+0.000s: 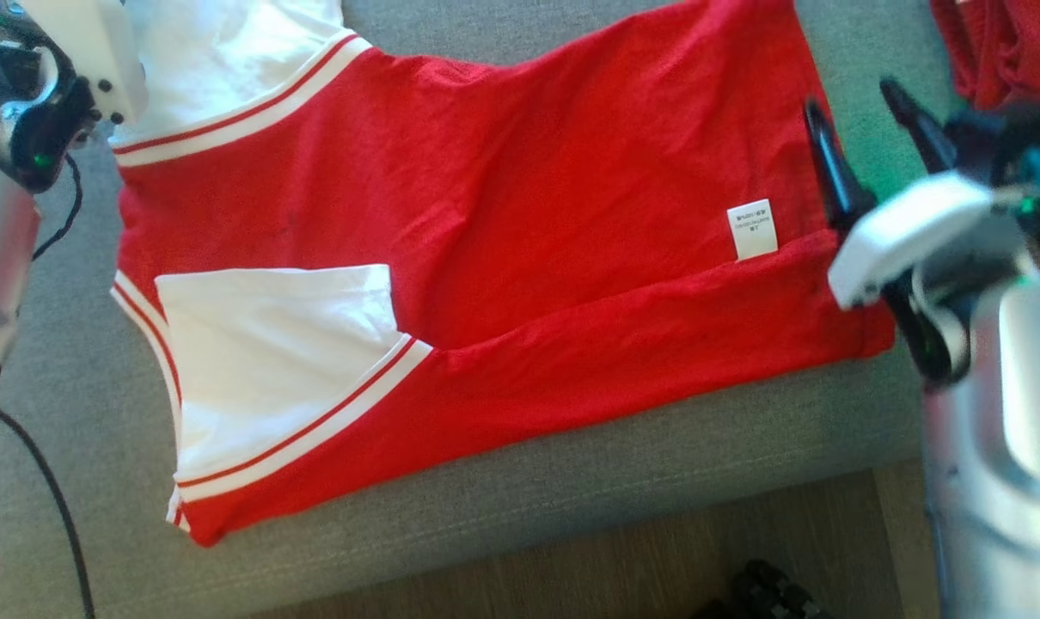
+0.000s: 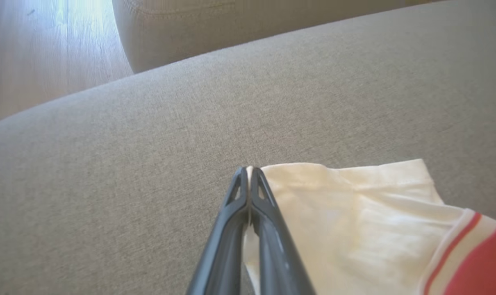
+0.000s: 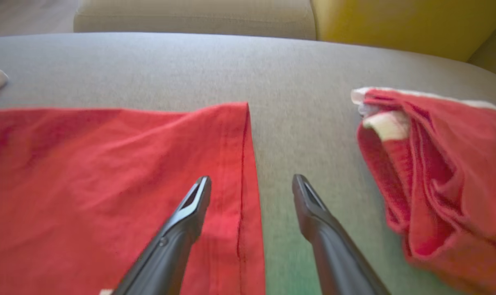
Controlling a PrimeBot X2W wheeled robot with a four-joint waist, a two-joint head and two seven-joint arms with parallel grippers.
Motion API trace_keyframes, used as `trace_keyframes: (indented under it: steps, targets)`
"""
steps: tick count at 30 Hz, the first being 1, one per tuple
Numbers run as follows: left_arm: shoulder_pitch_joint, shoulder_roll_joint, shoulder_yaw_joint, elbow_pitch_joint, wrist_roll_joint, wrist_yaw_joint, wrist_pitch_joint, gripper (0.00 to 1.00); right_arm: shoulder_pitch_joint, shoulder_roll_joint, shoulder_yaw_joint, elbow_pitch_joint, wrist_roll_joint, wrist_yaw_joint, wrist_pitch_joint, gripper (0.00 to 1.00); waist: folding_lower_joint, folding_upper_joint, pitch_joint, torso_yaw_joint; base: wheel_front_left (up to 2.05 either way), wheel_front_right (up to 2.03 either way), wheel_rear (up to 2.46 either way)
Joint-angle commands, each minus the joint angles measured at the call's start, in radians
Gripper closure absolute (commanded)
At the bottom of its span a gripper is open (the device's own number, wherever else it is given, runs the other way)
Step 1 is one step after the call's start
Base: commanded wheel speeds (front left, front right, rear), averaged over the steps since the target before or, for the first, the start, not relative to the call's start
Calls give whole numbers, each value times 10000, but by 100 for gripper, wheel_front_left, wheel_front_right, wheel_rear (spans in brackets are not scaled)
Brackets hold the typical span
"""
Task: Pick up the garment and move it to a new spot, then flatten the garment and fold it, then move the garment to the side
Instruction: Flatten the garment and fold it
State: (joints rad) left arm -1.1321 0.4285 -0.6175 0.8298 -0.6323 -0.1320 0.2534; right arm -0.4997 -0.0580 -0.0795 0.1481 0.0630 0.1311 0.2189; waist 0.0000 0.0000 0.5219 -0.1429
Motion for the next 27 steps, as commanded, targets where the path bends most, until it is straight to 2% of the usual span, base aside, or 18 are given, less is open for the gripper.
trace_keyframes:
  steps: [1,3,4,7,8,16,17,20,22,24,26,27]
  targets:
    - [-349,554,162,-357,-87,14,-188,100,-674,72,297,2,162,-4,179,0,0,0,-92,49,0,0,0]
    - [-382,559,97,-390,-117,14,-281,100,-996,73,323,322,320,-4,262,0,0,0,-114,76,0,0,0]
    - [-459,538,-19,-432,-179,14,-439,100,-1614,74,346,1023,320,-4,376,0,0,0,-137,145,0,0,0]
    - [-555,491,-215,-444,-278,14,-569,100,-2466,75,406,2102,564,-4,339,0,0,0,-163,247,0,0,0]
    - [-555,491,-215,-444,-278,14,-569,100,-2466,75,406,2102,564,-4,339,0,0,0,-163,247,0,0,0]
    - [-743,609,-725,-501,-568,14,-782,100,-3960,76,543,4608,468,-4,-190,0,0,0,-184,407,0,0,0]
    - [-770,624,-768,-497,-605,14,-805,100,-4108,77,543,4879,439,-4,-289,3,0,0,-175,425,0,0,0]
    - [-851,660,-914,-453,-685,14,-814,100,-4516,77,600,5611,456,-4,-568,25,0,0,-145,461,0,0,0]
    - [-901,674,-1011,-432,-736,14,-823,100,-4745,77,640,6003,398,-4,-775,55,0,0,-126,481,0,0,0]
    - [-942,680,-1103,-414,-786,14,-847,100,-4940,77,685,6347,300,-4,-963,65,0,0,-115,499,0,0,0]
    - [-967,689,-1208,-414,-826,14,-892,100,-5112,77,682,6638,181,-4,-1161,92,0,0,-114,507,0,0,0]
    - [-979,706,-1269,-439,-827,14,-966,100,-5199,77,677,6770,146,-4,-1255,100,0,0,-117,508,0,0,0]
